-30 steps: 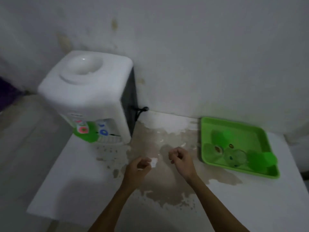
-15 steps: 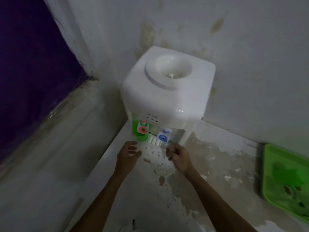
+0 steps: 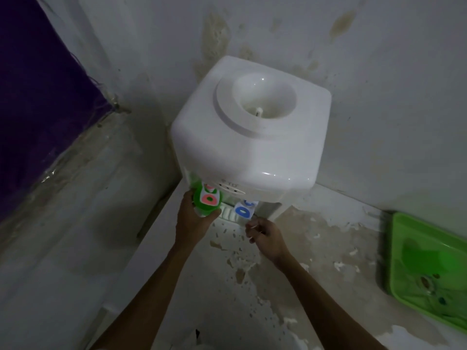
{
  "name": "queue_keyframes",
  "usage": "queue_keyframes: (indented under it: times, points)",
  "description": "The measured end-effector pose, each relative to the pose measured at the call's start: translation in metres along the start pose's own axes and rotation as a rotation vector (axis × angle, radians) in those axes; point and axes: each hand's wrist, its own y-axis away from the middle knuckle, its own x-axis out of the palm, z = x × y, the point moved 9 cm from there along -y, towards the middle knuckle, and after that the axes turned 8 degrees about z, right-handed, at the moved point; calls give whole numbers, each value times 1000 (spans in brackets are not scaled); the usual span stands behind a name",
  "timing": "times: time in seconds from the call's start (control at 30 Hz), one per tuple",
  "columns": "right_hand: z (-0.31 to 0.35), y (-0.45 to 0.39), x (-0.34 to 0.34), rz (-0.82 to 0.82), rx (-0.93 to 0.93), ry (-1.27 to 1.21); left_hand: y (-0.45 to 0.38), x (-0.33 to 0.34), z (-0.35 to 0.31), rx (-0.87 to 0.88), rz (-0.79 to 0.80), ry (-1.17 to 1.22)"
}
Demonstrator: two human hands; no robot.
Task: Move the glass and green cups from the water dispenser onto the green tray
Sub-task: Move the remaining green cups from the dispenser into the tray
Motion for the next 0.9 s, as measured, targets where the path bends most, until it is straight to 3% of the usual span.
queue_keyframes:
  times: [0.27,0.47,0.9]
  points:
    - [-21,14,10,31,78,-44,40,11,9,-55,102,15]
    - [-62,49,8,16,191,-365,94,46,30,-93,252,-39]
    - [-153,158,-74,-120,330,-1014,171,233,-36,90,602,-76]
